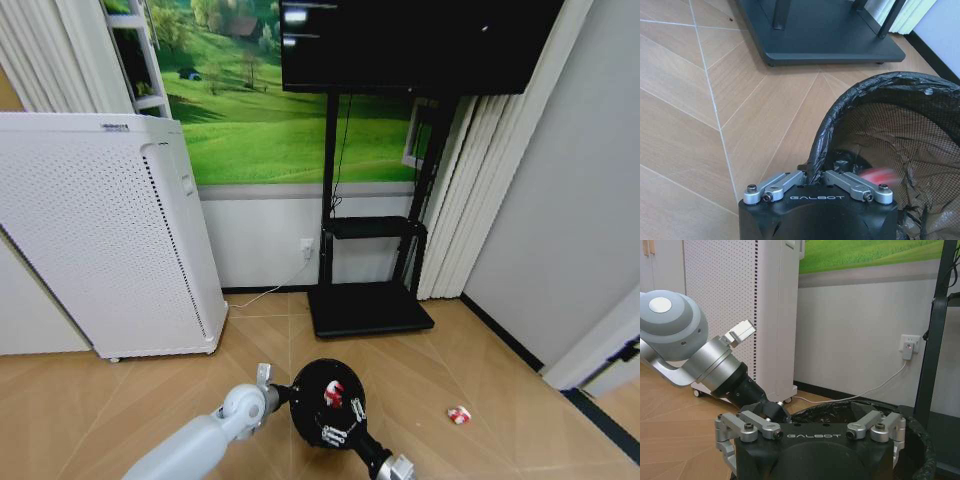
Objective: Pick up the trash bin and place the garbage on the floor into it.
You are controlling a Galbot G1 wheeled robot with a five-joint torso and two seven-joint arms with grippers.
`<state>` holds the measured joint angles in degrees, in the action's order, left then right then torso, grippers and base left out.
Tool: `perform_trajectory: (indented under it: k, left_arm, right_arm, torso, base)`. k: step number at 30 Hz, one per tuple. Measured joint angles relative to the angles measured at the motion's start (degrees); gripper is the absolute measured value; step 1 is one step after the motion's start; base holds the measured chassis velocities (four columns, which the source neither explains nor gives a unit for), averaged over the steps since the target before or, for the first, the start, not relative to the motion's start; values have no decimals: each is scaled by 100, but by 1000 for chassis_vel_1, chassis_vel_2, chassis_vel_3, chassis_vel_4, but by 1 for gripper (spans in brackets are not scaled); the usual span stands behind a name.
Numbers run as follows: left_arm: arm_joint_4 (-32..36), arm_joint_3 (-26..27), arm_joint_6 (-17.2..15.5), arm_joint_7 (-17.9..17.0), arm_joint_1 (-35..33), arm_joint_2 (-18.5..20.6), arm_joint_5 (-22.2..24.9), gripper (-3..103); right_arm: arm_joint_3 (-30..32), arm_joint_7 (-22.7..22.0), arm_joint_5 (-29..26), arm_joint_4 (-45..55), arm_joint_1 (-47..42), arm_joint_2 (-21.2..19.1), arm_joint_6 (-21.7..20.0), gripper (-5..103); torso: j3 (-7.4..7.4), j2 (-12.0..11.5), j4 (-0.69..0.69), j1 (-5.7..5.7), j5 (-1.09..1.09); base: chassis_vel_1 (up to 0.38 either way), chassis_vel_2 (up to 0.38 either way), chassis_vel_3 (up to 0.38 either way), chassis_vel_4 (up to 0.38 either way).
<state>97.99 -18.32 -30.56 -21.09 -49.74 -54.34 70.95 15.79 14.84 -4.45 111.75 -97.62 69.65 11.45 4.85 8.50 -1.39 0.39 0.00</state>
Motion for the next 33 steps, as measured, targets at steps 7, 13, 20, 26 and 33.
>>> perform_trajectory:
  k: [7, 13, 20, 26, 33]
  left_arm:
    - [360, 610, 105, -499, -450, 156, 157, 0]
    - [878, 1794, 163, -1147, -1190, 628, 549, 0]
    - [1328, 2672, 488, -1527, -1905, 1062, 815, 0]
    - [1658, 3837, 582, -1633, -3158, 912, 720, 0]
    - [1832, 4908, 471, -1306, -4135, 646, 614, 0]
  right_arm:
    - [130, -230, -223, 336, -134, -6, -256, 100]
    - [445, -446, -576, 524, -145, 27, -711, 100]
    - [1043, -513, -658, 606, -304, 312, -857, 100]
    - [1135, -770, -1023, 593, -399, 372, -1090, 100]
    - [1134, -973, -1181, 357, -342, 378, -1063, 100]
  torso:
    - [0, 0, -1, 0, -2]
    - [0, 0, 6, 0, 1]
    - [0, 0, 0, 0, -1]
    - [0, -1, 1, 0, -3]
    - [-1, 0, 1, 0, -1]
  base:
    - [0, 0, 0, 0]
    - [0, 0, 0, 0]
    - [0, 0, 0, 0]
    - [-76, -76, 68, 61]
    - [-173, -177, 197, 193]
